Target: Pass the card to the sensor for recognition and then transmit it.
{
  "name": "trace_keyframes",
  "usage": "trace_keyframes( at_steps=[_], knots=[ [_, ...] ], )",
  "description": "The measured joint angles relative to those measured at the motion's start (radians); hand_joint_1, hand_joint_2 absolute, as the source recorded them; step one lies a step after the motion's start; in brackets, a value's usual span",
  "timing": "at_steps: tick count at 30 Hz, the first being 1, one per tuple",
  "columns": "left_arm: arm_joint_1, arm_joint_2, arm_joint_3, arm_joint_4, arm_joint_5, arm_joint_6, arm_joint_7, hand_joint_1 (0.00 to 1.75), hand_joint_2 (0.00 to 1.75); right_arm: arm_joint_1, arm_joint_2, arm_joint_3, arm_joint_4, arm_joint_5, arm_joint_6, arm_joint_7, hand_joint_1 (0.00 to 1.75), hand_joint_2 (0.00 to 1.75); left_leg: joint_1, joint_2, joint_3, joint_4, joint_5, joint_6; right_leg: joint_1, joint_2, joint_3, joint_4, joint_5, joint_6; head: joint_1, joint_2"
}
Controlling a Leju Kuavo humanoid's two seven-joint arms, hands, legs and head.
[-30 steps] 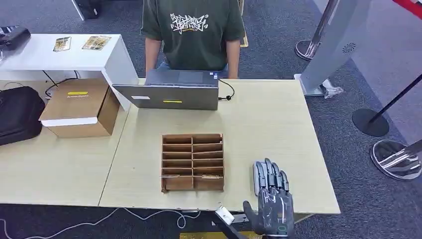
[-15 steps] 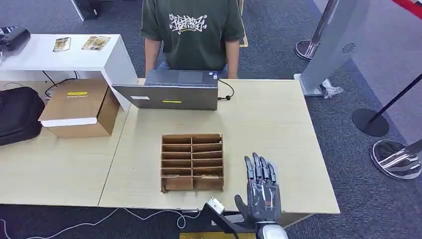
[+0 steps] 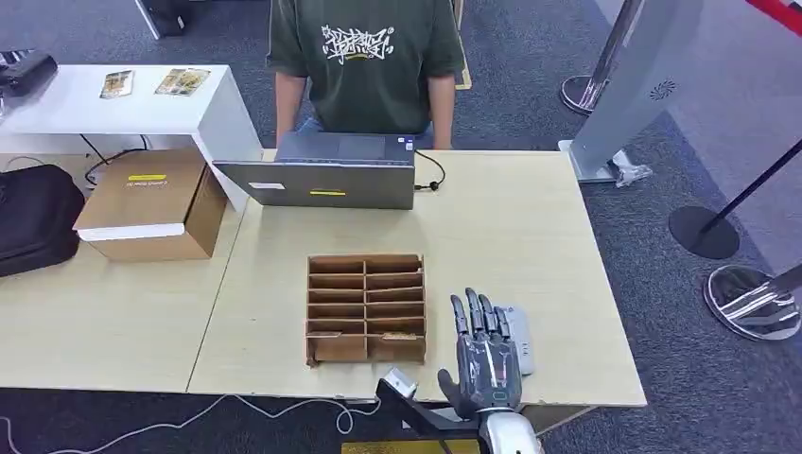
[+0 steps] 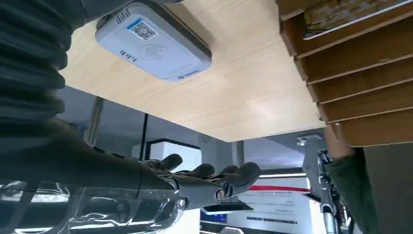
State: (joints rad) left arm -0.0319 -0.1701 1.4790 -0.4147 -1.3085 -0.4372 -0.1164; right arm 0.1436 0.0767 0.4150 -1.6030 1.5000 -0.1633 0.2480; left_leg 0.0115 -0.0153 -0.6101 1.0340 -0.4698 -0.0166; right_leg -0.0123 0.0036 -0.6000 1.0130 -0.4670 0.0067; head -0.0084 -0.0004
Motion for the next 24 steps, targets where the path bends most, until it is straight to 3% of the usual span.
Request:
trace_keyframes(
  at_steps=[24],
  knots=[
    [-0.013,-0.01,0.0,0.0,0.0,0.01,0.026,0.0,1.75,-0.152,0.048,0.019,0.25,-0.005,-0.043,-0.055,0.0,1.75,0.0,0.0,0.001,0.0,0.0,0.0,0.0,0.0,0.001,0.0,0.0,0.0,0.0,0.0]
  ],
)
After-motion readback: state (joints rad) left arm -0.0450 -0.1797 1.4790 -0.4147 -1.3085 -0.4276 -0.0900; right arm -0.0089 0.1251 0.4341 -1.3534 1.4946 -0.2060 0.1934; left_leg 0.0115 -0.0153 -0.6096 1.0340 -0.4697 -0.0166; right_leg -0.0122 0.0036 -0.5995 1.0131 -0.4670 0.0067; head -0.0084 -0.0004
